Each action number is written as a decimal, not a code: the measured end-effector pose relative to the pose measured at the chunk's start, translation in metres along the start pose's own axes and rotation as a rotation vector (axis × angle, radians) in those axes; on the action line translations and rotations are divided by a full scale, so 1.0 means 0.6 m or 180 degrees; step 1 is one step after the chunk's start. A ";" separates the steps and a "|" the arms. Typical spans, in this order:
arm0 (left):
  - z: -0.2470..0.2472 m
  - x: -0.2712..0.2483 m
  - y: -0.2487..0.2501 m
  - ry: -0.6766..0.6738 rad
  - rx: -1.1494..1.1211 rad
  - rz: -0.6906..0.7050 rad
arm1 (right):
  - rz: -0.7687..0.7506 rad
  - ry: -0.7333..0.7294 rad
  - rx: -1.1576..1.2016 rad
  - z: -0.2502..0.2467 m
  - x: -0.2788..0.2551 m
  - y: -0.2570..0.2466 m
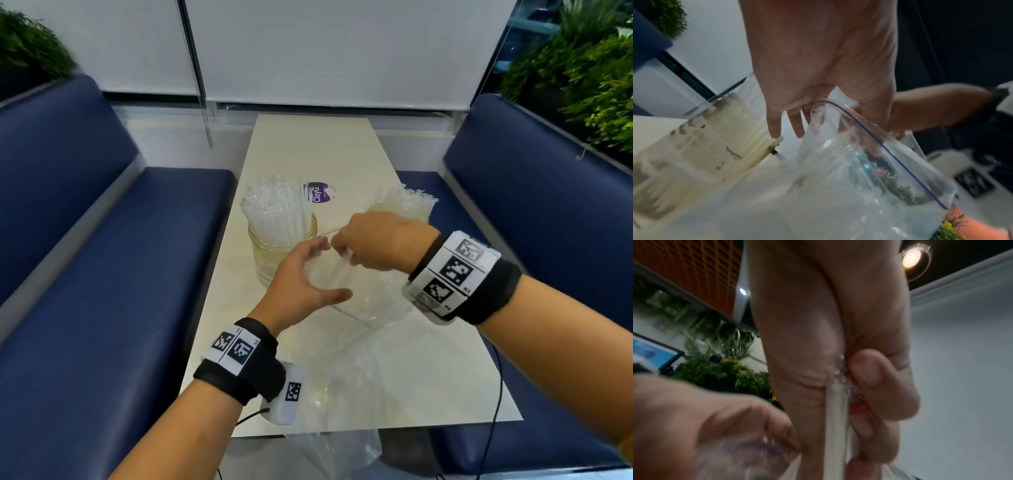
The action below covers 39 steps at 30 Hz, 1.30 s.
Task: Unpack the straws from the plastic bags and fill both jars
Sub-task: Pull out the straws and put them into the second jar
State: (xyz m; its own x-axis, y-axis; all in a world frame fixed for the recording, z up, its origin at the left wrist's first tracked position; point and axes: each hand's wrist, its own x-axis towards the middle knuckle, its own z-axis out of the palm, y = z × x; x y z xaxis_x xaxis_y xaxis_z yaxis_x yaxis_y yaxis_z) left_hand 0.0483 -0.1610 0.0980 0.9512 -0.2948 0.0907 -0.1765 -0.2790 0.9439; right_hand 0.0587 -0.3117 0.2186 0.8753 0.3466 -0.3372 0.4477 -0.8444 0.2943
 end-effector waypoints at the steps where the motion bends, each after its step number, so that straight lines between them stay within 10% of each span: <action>1: 0.008 0.000 -0.001 0.0046 -0.0014 0.0012 | 0.0017 0.0041 -0.0015 -0.015 -0.002 -0.004; 9: 0.053 0.016 0.005 0.0982 0.0372 0.0239 | -0.0080 0.0371 0.0449 -0.074 -0.011 -0.024; 22: 0.049 0.032 0.014 0.1014 -0.0274 0.0112 | -0.0534 0.1352 0.2083 -0.060 -0.004 0.016; 28: 0.053 0.029 0.025 0.1021 -0.0330 0.0062 | -0.0197 0.3171 0.2772 -0.053 0.016 -0.016; 34: 0.045 0.027 0.027 0.1039 -0.0370 -0.0139 | -0.0173 0.2856 0.4891 -0.005 0.028 -0.071; 39: 0.042 0.028 0.038 0.1040 -0.0625 0.0029 | -0.0004 0.2061 0.5211 0.023 0.047 -0.085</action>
State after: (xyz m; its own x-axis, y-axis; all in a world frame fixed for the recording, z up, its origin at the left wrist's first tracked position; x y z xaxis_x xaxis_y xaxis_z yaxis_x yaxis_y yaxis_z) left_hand 0.0541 -0.1956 0.1128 0.9860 0.0193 0.1658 -0.1635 -0.0878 0.9826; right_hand 0.0583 -0.2644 0.1817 0.9824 0.0961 0.1600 0.1771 -0.2085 -0.9619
